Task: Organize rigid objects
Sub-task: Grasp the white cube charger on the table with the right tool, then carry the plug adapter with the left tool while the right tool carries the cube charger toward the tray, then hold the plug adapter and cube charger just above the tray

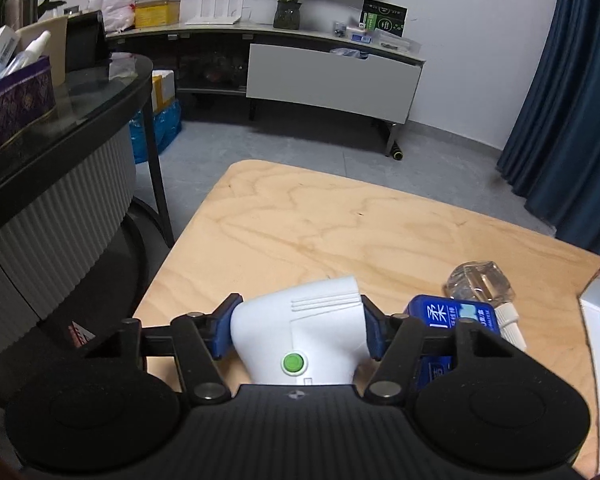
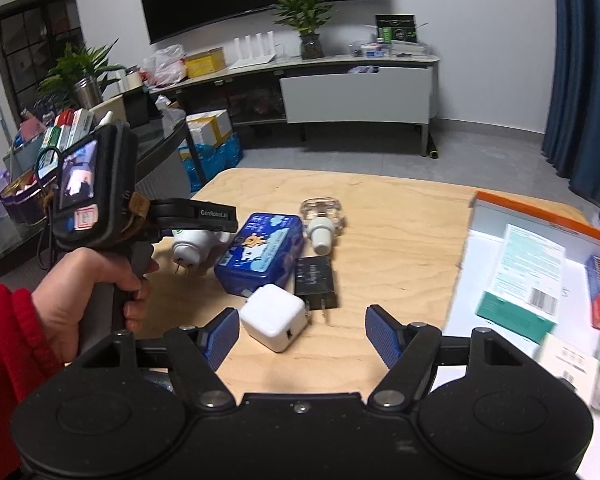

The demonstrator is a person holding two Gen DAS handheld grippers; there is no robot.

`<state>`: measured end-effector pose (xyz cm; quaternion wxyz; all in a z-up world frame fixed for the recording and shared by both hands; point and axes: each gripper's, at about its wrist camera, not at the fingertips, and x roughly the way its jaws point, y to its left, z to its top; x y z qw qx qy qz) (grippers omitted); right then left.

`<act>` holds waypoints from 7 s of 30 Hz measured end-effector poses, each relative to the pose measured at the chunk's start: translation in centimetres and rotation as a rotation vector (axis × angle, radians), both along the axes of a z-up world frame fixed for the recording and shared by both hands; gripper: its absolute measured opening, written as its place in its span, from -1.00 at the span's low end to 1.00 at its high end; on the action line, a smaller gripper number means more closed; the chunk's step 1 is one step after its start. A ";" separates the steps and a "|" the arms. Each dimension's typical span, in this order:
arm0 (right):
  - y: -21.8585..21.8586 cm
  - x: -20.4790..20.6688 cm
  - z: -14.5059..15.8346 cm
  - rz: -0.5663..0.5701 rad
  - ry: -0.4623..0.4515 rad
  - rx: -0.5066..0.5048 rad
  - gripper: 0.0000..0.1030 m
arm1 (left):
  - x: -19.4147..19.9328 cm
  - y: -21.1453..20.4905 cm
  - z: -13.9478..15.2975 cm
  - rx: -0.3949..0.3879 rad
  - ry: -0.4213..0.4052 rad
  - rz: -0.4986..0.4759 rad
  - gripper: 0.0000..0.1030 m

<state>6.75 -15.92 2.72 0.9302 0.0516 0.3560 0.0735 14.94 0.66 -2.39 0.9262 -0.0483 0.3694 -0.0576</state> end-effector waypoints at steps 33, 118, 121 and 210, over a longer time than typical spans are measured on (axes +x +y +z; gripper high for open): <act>1.5 0.1 -2.0 0.000 0.059 0.037 0.24 | -11.9 0.7 5.1 -0.082 -0.157 -0.057 0.14; -13.6 -21.4 4.2 -0.437 -0.190 0.002 0.04 | -24.8 -15.9 7.3 -0.053 -0.198 -0.430 0.14; -13.6 -21.5 4.2 -0.438 -0.191 0.004 0.04 | -25.1 -15.9 7.3 -0.052 -0.197 -0.434 0.14; -13.2 -21.2 3.4 -0.420 -0.161 -0.012 0.04 | -25.8 -15.9 6.8 -0.071 -0.194 -0.442 0.15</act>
